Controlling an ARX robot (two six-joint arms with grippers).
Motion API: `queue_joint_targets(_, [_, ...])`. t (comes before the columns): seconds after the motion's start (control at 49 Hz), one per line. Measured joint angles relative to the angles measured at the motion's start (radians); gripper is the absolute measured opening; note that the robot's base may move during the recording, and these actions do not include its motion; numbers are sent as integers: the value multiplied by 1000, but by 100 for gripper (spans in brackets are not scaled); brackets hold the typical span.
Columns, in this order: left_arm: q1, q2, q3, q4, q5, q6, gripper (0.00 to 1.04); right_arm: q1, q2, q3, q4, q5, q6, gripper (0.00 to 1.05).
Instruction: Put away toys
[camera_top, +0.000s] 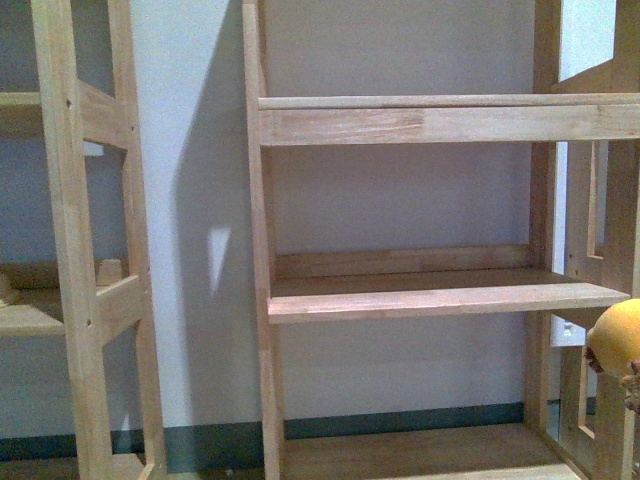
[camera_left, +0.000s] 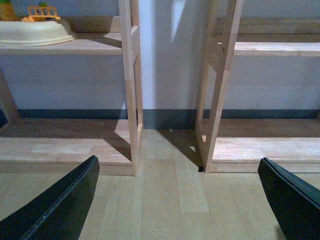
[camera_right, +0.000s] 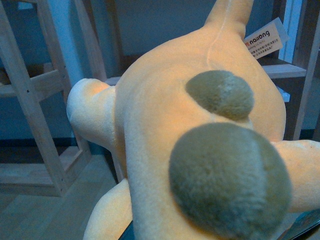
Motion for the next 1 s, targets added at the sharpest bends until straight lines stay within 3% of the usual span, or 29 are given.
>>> queue_joint_targets(1.001, [2,1,0,0,0,0,99,3,1,0,0,-1,0,7])
